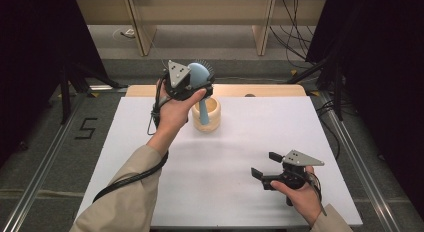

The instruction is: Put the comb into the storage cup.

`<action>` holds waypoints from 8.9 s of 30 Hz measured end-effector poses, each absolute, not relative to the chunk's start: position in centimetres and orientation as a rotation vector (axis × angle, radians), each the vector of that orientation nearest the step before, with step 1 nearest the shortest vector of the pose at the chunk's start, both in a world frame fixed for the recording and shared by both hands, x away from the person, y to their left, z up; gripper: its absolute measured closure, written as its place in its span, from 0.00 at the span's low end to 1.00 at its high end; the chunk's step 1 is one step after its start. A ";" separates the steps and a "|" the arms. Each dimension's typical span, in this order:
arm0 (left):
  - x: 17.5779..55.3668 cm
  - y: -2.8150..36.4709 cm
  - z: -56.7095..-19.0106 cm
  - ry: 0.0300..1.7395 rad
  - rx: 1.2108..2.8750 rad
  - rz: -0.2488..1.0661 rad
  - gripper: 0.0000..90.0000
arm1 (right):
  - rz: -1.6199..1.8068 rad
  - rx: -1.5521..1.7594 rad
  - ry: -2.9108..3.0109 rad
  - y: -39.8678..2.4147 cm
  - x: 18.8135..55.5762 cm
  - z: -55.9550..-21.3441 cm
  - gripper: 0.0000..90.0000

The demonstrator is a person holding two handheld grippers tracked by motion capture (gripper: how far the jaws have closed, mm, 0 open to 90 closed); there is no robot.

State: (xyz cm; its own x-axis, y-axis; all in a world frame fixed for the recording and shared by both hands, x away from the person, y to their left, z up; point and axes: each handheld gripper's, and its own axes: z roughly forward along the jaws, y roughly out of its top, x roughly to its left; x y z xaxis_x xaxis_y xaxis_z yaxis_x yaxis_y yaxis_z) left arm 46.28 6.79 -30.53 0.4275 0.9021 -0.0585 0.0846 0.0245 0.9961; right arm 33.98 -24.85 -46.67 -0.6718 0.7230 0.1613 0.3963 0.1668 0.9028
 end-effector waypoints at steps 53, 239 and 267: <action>49.1 6.8 -29.4 0.923 1.378 0.844 0.22 | 1.512 1.081 2.150 -24.8 34.0 -46.9 0.09; 52.0 5.3 -37.8 1.014 1.477 0.803 0.22 | 1.518 1.076 2.162 -24.7 34.0 -47.0 0.09; 50.9 6.3 -38.9 1.025 1.462 0.773 0.21 | 1.511 1.072 2.171 -24.6 34.0 -47.0 0.09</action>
